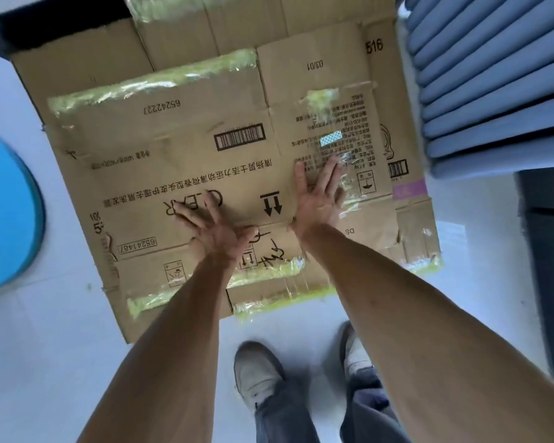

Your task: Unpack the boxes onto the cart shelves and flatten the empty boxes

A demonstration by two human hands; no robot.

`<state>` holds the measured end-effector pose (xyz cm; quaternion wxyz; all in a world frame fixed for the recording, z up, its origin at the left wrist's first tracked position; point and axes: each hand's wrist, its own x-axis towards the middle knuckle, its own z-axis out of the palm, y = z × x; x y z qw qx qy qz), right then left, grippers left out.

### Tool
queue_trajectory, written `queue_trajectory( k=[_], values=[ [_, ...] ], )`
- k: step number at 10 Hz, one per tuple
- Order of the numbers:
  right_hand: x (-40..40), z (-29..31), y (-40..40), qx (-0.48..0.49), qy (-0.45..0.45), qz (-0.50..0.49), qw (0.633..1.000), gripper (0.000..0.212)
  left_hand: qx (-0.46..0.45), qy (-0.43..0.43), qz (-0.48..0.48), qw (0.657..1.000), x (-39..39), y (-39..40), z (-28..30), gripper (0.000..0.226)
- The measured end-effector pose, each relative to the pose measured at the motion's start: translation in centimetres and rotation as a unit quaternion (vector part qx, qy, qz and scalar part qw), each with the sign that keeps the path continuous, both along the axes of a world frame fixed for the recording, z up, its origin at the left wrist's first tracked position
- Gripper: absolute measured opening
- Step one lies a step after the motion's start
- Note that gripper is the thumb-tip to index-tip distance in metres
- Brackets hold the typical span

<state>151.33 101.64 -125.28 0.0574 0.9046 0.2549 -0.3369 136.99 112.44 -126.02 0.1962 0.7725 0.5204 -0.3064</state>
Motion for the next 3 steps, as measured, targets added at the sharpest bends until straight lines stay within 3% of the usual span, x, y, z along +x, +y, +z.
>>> queue_trajectory(
  k=[1, 2, 3],
  values=[
    [-0.2, 2.1, 0.7, 0.031, -0.036, 0.046, 0.998, 0.099, 0.008, 0.009, -0.044, 0.999, 0.2, 0.2, 1.6, 0.119],
    [-1.2, 5.7, 0.6, -0.013, -0.026, 0.119, 0.992, 0.093, -0.012, -0.018, -0.100, 0.995, 0.8, 0.6, 5.3, 0.094],
    [-1.2, 10.6, 1.1, -0.041, 0.000, 0.128, 0.991, 0.093, -0.031, -0.032, -0.101, 0.994, 1.7, 1.2, 10.0, 0.087]
  ],
)
